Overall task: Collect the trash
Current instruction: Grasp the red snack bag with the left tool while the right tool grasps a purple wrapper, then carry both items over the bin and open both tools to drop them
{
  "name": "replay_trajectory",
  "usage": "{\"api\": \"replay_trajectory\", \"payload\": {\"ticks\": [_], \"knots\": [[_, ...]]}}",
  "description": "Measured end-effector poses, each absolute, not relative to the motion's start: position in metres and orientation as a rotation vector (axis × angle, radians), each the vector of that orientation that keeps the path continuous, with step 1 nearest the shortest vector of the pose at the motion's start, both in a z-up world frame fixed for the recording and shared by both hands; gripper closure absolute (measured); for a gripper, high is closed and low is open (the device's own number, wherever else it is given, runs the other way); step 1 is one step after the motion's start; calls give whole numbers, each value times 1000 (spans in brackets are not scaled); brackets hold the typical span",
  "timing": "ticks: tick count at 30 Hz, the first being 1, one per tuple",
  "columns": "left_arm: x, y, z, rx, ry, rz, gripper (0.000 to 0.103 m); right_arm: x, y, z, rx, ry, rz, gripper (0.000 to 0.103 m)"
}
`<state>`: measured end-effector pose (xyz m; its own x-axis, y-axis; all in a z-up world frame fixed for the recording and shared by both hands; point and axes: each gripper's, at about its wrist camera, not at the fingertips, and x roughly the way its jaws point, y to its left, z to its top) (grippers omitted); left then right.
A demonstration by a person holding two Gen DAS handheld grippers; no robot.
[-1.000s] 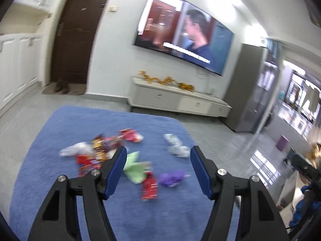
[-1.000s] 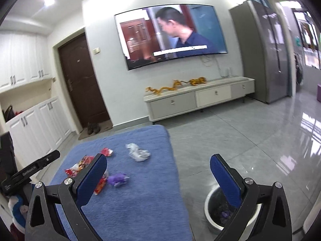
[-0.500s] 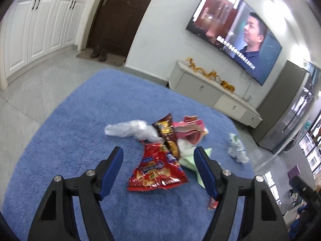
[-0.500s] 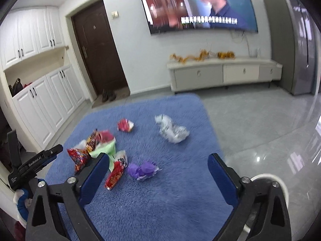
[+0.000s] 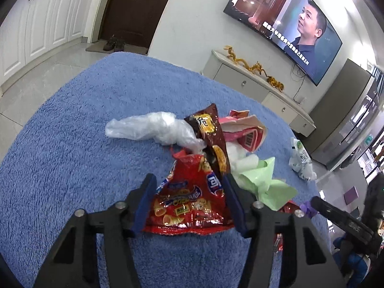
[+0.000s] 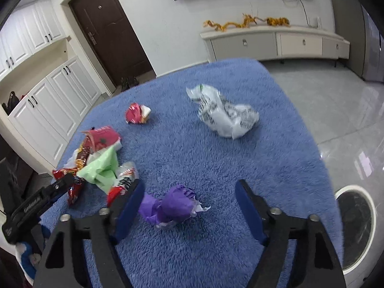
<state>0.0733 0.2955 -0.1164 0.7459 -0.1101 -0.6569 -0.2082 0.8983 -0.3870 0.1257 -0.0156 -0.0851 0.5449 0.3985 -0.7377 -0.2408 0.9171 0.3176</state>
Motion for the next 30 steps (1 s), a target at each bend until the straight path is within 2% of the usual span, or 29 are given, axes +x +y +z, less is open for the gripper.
{"api": "replay_trajectory", "payload": {"ticks": [1,2,3,5,7,9,13,30], "knots": [[72,294,-116,-461,730,51,55,126,-16,-90,195,932,382,38],[70,293,-115,-459,725,41,65,126,-17,-93,202,938,382,40],[68,292,-114,-458,726,31,69,124,-18,-94,208,934,384,43],[64,288,-113,-451,722,24,71,120,-20,-93,212,927,390,51],[60,283,-111,-433,717,17,75,115,-23,-92,225,922,410,64],[55,279,-107,-425,712,9,79,109,-26,-89,231,915,425,70],[41,275,-98,-425,691,7,82,91,-32,-81,226,890,440,73],[-20,246,-35,-369,563,-19,82,17,-72,-8,252,693,434,74]]}}
